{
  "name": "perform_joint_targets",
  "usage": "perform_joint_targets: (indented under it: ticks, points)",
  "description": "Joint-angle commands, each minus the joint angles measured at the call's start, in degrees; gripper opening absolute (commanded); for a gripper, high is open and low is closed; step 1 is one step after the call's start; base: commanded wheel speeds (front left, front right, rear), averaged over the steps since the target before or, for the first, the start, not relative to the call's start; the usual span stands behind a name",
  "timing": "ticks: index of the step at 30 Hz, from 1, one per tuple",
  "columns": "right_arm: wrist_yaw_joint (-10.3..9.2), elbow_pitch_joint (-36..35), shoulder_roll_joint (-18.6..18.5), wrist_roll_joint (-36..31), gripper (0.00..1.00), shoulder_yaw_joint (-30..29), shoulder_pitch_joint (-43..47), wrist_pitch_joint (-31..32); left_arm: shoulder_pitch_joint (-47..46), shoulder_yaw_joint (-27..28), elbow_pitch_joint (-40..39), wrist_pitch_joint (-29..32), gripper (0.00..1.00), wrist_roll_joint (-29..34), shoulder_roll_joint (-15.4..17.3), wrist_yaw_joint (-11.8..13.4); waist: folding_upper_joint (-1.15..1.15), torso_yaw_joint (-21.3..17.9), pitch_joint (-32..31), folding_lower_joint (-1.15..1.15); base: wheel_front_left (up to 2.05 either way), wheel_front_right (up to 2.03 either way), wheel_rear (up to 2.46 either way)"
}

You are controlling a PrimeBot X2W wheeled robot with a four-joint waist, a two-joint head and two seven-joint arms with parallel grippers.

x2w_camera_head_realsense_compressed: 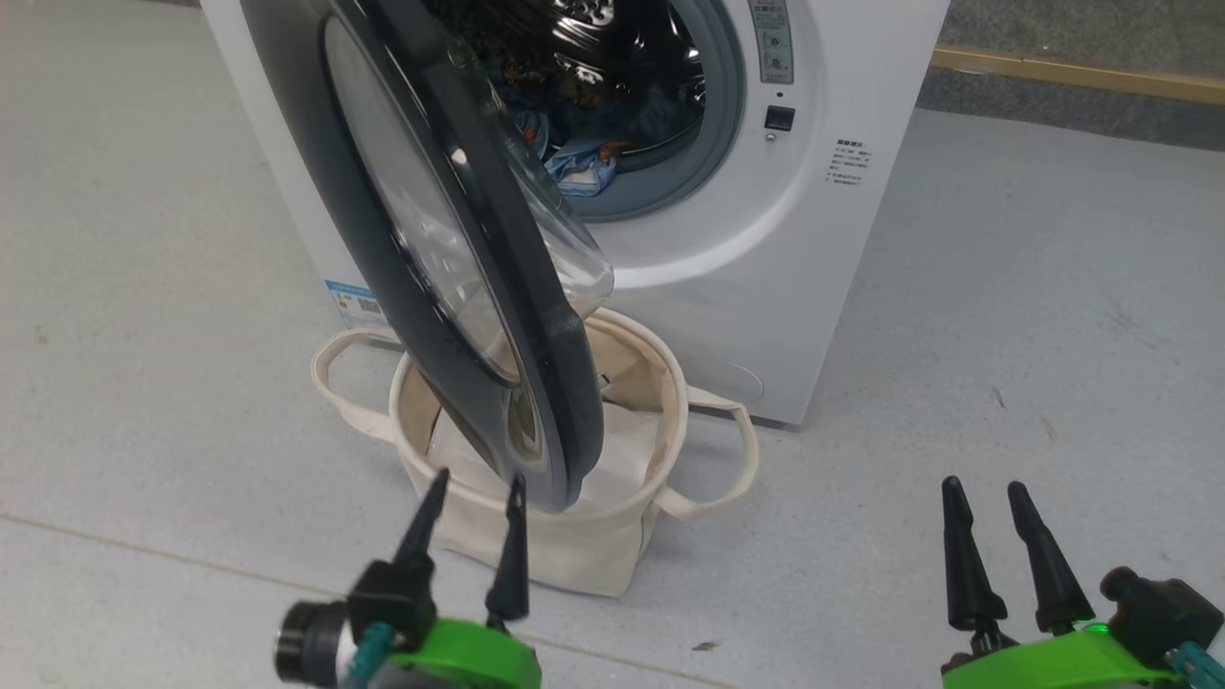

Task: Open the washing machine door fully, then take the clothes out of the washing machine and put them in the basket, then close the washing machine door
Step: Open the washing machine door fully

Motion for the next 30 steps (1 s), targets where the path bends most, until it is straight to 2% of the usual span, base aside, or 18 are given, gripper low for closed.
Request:
perform_joint_targets:
  ticks: [1,6,11,18,20,21,22,30]
  points:
    - [0.43,-2.2,-0.2,0.3,1.0,1.4,-2.4,-0.7,-2.5,2.4,-3.2,-0.7,1.0,-0.9,0.2,-0.2,0.0,0.0,0.2,0.0,0.0,0.0,0.0]
    - [0.43,-2.4,-0.1,0.8,1.0,1.5,-2.6,-0.7,-4.3,3.6,-9.5,-0.7,1.0,0.6,0.2,0.1,0.0,0.4,1.0,0.0,0.0,0.0,0.0]
    - [0.43,-2.4,0.0,1.0,1.0,1.7,-3.3,-0.7,-7.4,2.4,-15.8,-0.7,1.0,2.1,0.2,-0.2,0.0,0.3,2.0,0.0,0.0,0.0,0.0]
    - [0.43,-2.3,0.1,1.2,1.0,1.5,-4.9,-0.7,-12.4,-3.2,-21.2,-0.7,1.0,1.6,0.2,-0.5,0.0,-0.6,3.4,0.0,0.0,0.0,0.0]
    - [0.43,-2.1,0.1,1.3,1.0,1.9,-5.4,-0.7,-14.1,-7.0,-19.6,-0.7,1.0,-1.6,0.2,-0.3,0.0,-1.4,3.8,0.0,0.0,0.0,0.0]
    - [0.43,-2.1,0.1,1.4,1.0,2.0,-5.6,-0.7,-14.8,-8.1,-19.1,-0.7,0.08,-2.7,0.2,-0.2,0.0,-1.7,4.0,0.0,0.0,0.0,0.0]
    - [0.43,-2.0,0.1,1.5,1.0,2.0,-5.8,-0.7,-15.4,-9.2,-18.1,-0.7,0.0,-3.4,0.2,-0.1,0.0,-2.0,4.1,0.0,0.0,0.0,0.0]
    - [0.43,-1.8,0.1,2.7,1.0,2.0,-6.7,-0.7,-19.9,-13.9,-7.3,-0.7,0.0,-8.4,0.2,1.3,0.0,-3.5,5.5,0.0,0.0,0.0,0.0]
